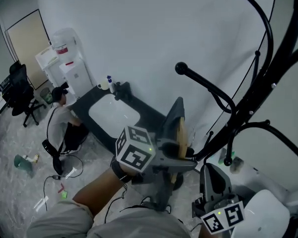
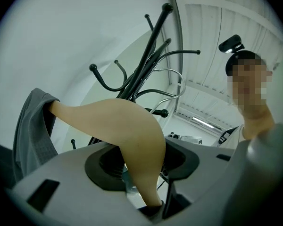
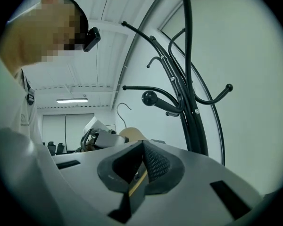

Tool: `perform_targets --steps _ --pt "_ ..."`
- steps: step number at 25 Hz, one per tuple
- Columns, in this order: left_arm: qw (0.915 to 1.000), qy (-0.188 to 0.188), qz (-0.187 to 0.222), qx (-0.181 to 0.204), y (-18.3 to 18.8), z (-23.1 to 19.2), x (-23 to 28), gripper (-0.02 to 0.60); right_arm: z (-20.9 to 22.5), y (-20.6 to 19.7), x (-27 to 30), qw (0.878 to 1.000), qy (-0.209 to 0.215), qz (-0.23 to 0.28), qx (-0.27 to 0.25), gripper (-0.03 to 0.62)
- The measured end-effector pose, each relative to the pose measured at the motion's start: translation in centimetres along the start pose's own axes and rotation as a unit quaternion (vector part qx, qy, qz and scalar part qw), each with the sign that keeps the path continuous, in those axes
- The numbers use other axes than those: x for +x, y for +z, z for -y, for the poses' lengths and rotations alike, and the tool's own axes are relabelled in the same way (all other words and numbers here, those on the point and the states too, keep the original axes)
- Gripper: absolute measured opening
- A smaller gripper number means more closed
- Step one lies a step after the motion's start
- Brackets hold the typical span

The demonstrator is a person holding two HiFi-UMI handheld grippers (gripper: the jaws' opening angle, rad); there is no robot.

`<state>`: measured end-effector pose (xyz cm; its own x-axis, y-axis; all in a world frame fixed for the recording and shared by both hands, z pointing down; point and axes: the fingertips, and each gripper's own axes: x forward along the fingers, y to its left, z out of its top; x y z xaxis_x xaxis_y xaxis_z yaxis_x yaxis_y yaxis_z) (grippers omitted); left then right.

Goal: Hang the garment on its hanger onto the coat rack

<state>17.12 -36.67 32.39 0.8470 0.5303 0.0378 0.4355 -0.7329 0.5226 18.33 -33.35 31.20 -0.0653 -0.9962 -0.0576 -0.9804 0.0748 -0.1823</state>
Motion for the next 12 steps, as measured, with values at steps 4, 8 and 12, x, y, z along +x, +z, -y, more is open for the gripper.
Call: perform_targets --steps 4,8,12 --pt "0.9976 -0.05 -0.047 0.004 0.3 -0.8 0.9 0.202 0.0 0.2 0.2 0.999 -0.037 0.005 -0.007 0.015" --pt "0.9925 -0.091 -0.081 0.009 0.9 -2.6 1.9 0.202 0.8 -0.1 0.5 0.998 -0.066 0.01 -0.012 0.015" --pt "0.9867 -0.124 -0.104 0.014 1.8 -3.4 2.5 0.202 0.7 -0.2 0.3 0.996 -0.09 0.011 -0.016 0.015"
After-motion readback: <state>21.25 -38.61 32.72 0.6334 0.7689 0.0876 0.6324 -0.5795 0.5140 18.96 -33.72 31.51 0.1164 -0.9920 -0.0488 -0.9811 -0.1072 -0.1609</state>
